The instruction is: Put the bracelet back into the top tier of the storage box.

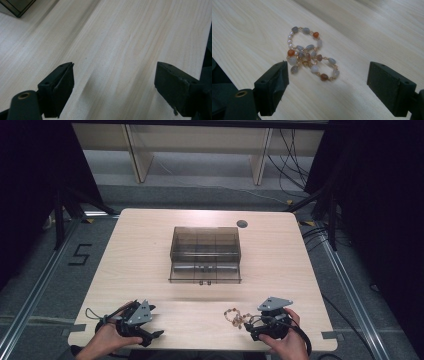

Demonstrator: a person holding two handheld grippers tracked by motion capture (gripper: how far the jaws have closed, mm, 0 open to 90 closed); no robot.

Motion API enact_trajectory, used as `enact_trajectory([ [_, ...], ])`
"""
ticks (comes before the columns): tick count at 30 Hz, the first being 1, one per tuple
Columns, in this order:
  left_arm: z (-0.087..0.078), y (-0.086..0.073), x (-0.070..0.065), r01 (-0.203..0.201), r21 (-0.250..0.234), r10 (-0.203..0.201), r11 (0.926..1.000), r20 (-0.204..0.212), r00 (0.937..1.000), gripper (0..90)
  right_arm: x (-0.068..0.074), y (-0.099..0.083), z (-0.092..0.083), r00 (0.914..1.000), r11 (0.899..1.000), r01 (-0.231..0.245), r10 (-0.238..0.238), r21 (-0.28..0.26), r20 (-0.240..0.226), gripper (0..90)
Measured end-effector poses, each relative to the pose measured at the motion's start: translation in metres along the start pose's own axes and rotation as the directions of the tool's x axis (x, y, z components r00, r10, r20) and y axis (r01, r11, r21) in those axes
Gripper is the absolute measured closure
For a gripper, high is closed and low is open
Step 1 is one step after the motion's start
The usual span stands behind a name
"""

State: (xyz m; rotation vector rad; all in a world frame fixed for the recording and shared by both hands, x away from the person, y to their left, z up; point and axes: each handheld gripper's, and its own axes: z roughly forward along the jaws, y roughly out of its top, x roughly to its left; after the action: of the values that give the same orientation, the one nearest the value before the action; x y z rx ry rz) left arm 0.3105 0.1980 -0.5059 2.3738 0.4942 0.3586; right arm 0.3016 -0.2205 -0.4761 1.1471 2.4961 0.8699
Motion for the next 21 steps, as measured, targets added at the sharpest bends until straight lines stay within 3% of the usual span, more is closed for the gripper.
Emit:
enact_trajectory([
  [1, 0.000, 0.000, 0.000, -0.009, 0.008, 0.009, 0.9999, -0.006, 0.9999, 16.2, 0.003, 0.000, 0.001, 0.9998, 1.000, -0.021, 0.021, 0.006, -0.003, 18.7],
  [4, 0.001, 0.000, -0.001, 0.006, -0.006, -0.006, 1.0000, 0.004, 1.0000, 16.2, 0.004, 0.004, 0.001, 0.9997, 0.999, -0.017, 0.017, 0.031, -0.016, 18.9],
  [10, 0.001, 0.000, 0.000, 0.004, 0.001, -0.004, 1.0000, 0.000, 1.0000, 16.2, 0.004, 0.014, 0.004, 0.9957, 0.993, 0.091, -0.090, 0.081, -0.019, 20.3],
  [13, 0.001, 0.000, 0.000, -0.010, 0.011, 0.010, 0.9999, -0.005, 0.9999, 16.2, 0.007, 0.020, 0.007, 0.9947, 0.991, 0.103, -0.103, 0.085, -0.006, 20.7],
  [14, 0.001, 0.000, 0.001, -0.007, 0.009, 0.007, 0.9999, 0.005, 1.0000, 16.2, 0.007, 0.024, 0.005, 0.9940, 0.986, 0.109, -0.108, 0.122, -0.021, 21.0],
  [21, 0.000, 0.000, -0.001, 0.006, -0.004, -0.006, 1.0000, -0.001, 1.0000, 16.2, 0.010, 0.032, 0.009, 0.9924, 0.980, 0.123, -0.120, 0.155, -0.026, 22.4],
])
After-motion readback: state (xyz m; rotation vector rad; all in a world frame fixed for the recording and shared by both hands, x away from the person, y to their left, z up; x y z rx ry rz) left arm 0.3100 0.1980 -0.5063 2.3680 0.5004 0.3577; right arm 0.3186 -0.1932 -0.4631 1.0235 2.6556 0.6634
